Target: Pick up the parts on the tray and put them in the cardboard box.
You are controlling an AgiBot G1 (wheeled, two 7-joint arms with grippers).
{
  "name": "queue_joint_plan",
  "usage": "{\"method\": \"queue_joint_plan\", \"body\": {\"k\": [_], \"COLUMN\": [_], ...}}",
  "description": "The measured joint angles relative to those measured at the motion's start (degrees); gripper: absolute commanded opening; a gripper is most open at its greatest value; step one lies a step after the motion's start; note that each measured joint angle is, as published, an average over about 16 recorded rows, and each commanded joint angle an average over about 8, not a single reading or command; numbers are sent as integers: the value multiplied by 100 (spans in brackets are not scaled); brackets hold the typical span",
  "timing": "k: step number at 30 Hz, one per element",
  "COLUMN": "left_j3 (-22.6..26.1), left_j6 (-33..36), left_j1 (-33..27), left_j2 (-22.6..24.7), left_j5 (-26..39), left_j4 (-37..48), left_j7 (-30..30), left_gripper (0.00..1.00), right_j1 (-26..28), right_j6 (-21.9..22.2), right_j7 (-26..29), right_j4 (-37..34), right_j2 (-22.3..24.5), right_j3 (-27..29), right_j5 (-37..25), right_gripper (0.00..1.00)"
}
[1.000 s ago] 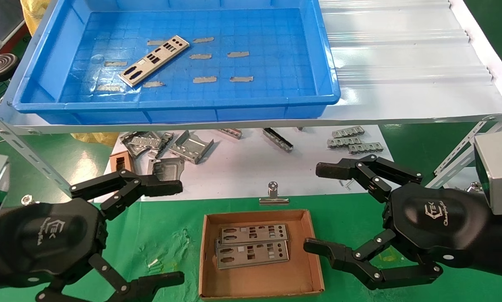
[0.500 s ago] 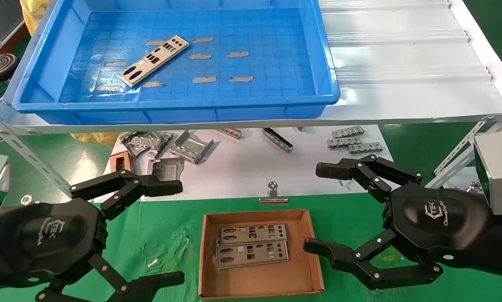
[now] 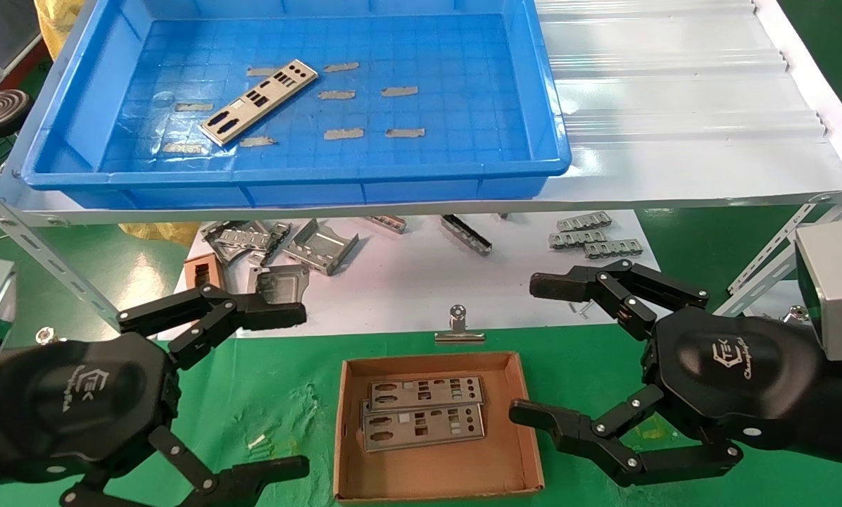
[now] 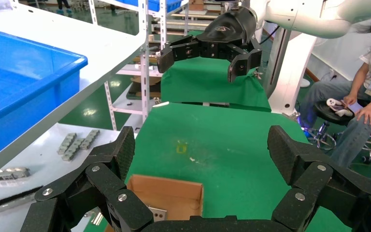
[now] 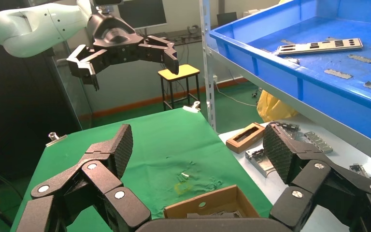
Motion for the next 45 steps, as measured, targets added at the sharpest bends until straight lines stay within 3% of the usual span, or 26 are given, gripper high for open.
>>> {"method": "queue_joint_plan", "body": {"k": [45], "left_j3": [0], "left_j6": [0], "left_j1": [0], "left_j2": [0], "left_j5": [0], "left_j4": [0], "left_j7": [0], "left_gripper": [100], "right_j1": [0], "right_j6": [0], "right_j7": [0], "right_j4": [0], "right_j2": [0], "right_j3": [0], "right_j5": [0], "right_gripper": [100]}}
